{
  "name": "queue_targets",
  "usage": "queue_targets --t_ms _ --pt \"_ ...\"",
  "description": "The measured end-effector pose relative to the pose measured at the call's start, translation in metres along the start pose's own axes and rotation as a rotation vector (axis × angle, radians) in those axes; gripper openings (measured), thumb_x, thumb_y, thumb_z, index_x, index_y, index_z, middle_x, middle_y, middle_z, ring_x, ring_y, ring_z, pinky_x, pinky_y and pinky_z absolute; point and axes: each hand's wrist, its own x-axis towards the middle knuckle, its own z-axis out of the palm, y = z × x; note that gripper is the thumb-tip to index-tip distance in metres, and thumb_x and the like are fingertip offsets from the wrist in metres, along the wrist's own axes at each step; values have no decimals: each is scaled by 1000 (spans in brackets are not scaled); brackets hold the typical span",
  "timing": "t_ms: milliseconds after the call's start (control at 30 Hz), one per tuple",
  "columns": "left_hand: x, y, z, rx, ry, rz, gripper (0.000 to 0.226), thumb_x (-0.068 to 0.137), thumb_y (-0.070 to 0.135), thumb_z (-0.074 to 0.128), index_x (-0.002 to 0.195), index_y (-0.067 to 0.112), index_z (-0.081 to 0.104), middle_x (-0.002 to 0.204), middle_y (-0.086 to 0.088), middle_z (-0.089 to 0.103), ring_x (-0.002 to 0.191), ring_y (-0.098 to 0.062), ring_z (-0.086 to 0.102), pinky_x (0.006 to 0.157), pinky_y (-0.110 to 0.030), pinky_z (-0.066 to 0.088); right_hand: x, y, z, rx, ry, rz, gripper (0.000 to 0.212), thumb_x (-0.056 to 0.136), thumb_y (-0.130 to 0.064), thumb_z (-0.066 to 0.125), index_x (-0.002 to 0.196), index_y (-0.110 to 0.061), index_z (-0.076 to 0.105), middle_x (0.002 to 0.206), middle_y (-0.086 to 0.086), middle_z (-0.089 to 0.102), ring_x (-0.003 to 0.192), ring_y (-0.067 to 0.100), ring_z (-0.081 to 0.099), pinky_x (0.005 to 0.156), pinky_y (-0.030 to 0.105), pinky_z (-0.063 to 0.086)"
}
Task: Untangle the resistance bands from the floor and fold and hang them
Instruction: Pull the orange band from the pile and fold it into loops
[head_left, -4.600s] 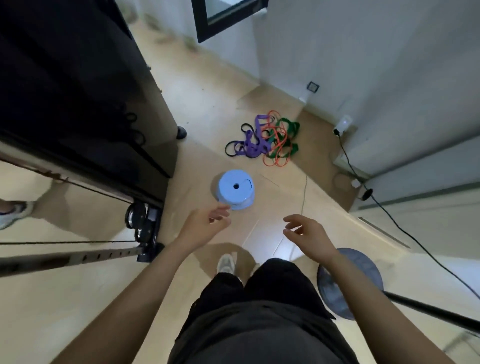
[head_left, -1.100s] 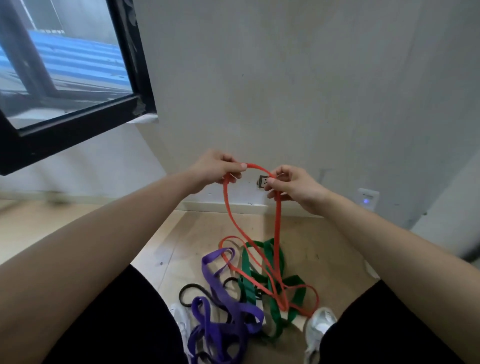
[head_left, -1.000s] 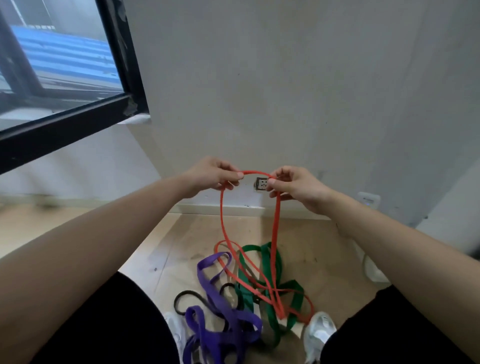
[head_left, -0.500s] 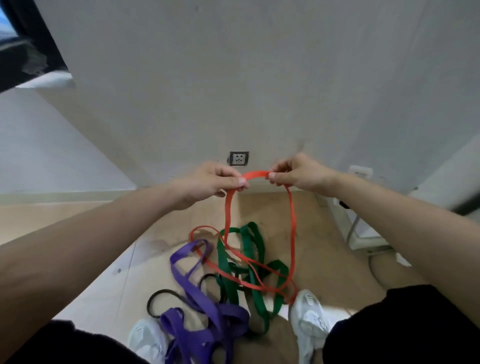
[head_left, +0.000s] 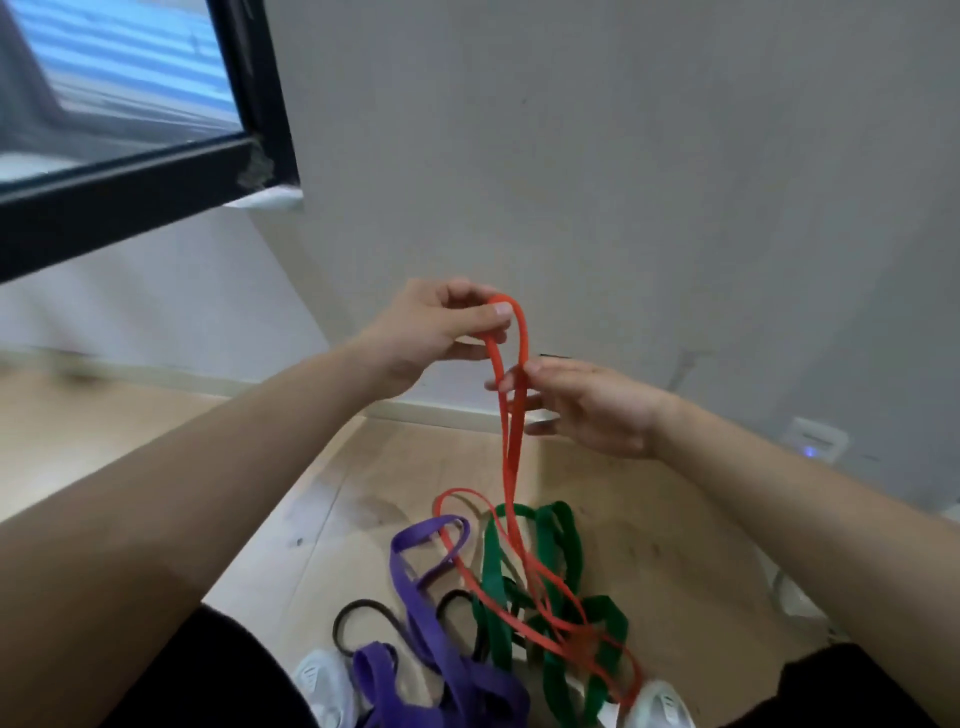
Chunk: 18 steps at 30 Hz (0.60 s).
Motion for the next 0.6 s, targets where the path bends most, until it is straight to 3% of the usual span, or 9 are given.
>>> queue_targets --t_ms 200,400,600 --pt "11 25 15 -159 37 54 7 95 16 64 97 14 70 83 1 71 82 -13 70 78 -31 57 -17 -20 -9 210 -16 -62 33 106 -33 38 98 -13 63 111 12 71 115 29 65 110 49 42" --pt "15 14 -7 -270 188 49 11 100 18 55 99 14 66 82 4 69 81 -11 70 81 -28 60 -14 -6 -30 141 33 47 44 106 -33 39 84 -15 72 104 9 75 106 27 68 111 48 42" --pt "28 -21 -51 -289 305 -65 14 102 20 54 97 14 65 89 0 68 83 -12 70 77 -27 60 -10 1 -43 -25 41 165 39 107 -32 42 97 -9 72 101 8 74 102 24 69 110 49 44"
